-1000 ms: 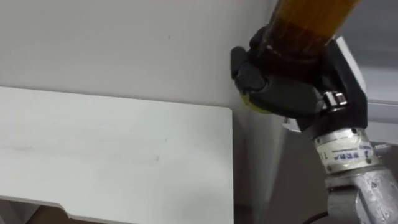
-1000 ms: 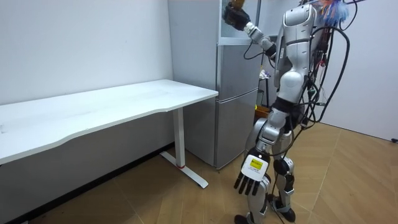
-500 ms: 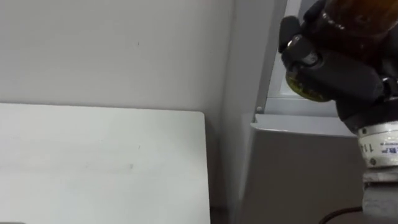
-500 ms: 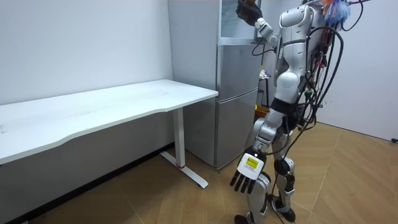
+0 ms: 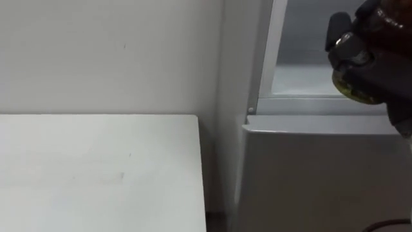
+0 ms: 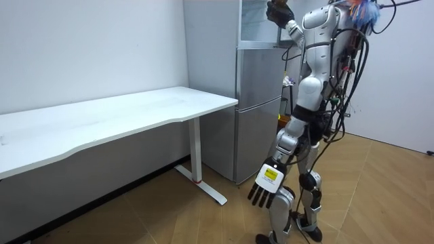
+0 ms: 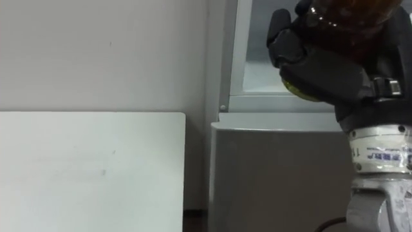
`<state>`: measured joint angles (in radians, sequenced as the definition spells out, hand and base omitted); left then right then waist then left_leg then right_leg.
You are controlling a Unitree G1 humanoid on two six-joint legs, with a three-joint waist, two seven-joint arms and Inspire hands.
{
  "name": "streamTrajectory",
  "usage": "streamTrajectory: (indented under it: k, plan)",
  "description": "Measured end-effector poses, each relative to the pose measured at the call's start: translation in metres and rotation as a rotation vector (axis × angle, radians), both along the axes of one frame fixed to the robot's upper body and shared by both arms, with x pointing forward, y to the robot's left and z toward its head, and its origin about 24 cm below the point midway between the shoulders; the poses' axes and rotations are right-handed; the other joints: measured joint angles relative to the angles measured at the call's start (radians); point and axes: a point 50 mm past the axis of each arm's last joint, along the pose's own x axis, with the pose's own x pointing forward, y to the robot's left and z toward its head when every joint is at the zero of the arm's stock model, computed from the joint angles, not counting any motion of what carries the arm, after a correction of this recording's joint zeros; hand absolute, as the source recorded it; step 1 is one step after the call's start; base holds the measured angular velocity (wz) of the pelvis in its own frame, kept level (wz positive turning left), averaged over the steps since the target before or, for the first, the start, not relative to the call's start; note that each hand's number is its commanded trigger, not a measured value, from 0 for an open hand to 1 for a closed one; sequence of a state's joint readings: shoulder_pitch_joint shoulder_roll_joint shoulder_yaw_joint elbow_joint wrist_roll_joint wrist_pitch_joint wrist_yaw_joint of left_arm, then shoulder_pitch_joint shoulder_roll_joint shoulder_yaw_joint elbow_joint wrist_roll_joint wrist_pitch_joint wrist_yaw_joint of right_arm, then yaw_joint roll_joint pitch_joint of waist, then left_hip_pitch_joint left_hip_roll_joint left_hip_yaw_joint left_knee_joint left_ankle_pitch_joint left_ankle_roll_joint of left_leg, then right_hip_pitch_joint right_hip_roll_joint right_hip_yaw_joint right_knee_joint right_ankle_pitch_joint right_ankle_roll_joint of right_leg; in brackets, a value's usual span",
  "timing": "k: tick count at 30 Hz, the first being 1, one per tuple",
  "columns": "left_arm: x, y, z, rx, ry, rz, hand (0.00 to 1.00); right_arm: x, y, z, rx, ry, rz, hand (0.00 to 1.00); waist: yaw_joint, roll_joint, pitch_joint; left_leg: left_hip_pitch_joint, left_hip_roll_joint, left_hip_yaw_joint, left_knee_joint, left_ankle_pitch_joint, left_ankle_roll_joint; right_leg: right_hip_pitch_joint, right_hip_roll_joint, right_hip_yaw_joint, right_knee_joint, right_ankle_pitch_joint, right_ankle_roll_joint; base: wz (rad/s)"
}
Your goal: Put the bottle in the upper fridge
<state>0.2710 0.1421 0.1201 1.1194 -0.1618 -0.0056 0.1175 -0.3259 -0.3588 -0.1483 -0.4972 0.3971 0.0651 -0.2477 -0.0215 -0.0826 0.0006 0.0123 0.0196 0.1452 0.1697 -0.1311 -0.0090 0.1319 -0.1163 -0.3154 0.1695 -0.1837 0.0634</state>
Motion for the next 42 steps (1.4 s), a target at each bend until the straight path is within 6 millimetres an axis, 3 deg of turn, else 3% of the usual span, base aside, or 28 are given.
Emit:
streamTrajectory:
  k: [3,7,13,21,32,42]
  plan:
    - [0.004,0.003,0.001,0.007,-0.010,-0.001,0.00,0.007,-0.009,-0.006,0.012,0.042,-0.034,1.00,0.001,-0.013,0.0050,0.001,0.000,0.006,0.000,0.000,0.000,-0.003,0.000,0.010,0.000,0.000,0.000,-0.05]
    - [0.005,0.007,0.002,0.015,-0.014,0.004,0.00,0.021,-0.022,-0.022,0.036,0.132,-0.107,1.00,0.005,-0.029,0.0012,-0.007,0.000,0.008,0.000,0.000,0.000,-0.014,-0.001,0.011,0.001,0.000,0.000,-0.01]
    - [0.008,0.009,0.002,0.008,-0.021,0.000,0.00,0.038,-0.041,-0.039,0.065,0.249,-0.184,1.00,0.030,-0.029,0.0014,-0.011,0.000,0.009,-0.002,0.000,0.000,-0.017,-0.001,0.004,0.001,0.000,0.000,0.02]
    - [0.007,0.013,0.003,0.007,-0.009,-0.001,0.00,0.052,-0.050,-0.050,0.109,0.332,-0.214,1.00,0.045,-0.029,0.0014,-0.022,-0.001,0.001,0.000,0.000,0.000,-0.024,-0.003,-0.014,0.001,0.000,0.000,0.03]
    - [0.004,0.013,0.003,-0.004,0.028,-0.025,0.00,0.088,-0.082,-0.042,0.304,0.443,-0.227,1.00,0.054,-0.033,0.0019,-0.042,-0.003,-0.017,0.005,0.000,0.000,-0.030,-0.004,-0.044,0.001,0.000,0.000,0.05]
    - [0.000,0.030,0.009,0.043,0.033,0.007,0.00,0.101,-0.092,-0.031,0.312,0.500,-0.275,1.00,0.058,-0.065,0.0001,-0.052,-0.003,-0.021,0.018,0.000,0.000,-0.034,-0.004,-0.043,0.002,0.000,0.000,0.01]
